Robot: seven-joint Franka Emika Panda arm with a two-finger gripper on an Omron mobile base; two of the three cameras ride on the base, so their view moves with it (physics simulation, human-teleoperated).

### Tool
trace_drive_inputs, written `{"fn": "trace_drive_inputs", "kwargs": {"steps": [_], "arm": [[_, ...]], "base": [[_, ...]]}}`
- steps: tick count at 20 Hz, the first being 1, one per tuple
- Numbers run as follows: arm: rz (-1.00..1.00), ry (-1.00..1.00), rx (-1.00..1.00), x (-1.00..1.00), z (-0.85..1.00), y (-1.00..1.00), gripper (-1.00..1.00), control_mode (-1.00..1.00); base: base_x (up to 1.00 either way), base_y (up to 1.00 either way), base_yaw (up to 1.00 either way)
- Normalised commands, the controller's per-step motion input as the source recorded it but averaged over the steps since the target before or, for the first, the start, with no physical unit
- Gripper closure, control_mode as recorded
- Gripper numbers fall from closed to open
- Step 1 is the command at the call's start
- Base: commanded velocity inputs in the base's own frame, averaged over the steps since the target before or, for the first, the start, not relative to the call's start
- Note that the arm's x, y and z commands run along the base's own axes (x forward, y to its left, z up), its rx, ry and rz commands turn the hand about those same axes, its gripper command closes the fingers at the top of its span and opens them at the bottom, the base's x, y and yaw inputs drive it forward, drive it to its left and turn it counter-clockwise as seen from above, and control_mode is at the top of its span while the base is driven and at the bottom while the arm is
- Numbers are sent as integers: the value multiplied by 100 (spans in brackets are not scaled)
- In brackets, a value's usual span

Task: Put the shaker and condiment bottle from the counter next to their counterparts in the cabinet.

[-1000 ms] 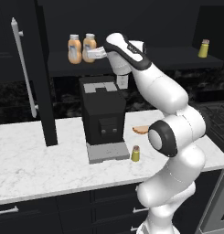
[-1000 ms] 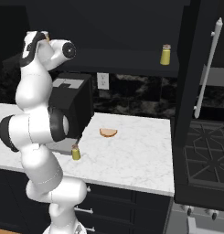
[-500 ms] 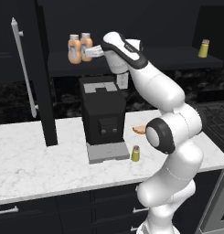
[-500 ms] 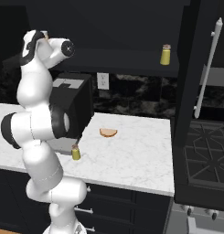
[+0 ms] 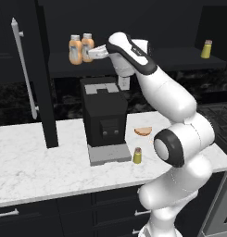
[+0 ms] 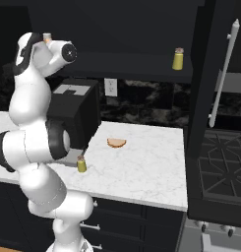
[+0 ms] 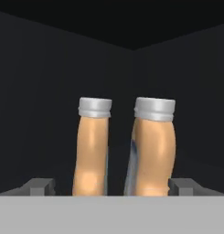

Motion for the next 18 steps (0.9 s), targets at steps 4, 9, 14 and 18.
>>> {"fn": "trace_drive_inputs", "kwargs": {"steps": [4,9,14,18], "arm": [[-2,0,0,-74,2,-34,-100,-100],[-9,-5,0,-71,31,-41,-100,-100],[-9,-3,2,-86,19,-35,-100,-100],[-13,0,7,-85,39,-39,-100,-100]], "base": [[0,0,0],[0,0,0],[0,0,0],[0,0,0]]}}
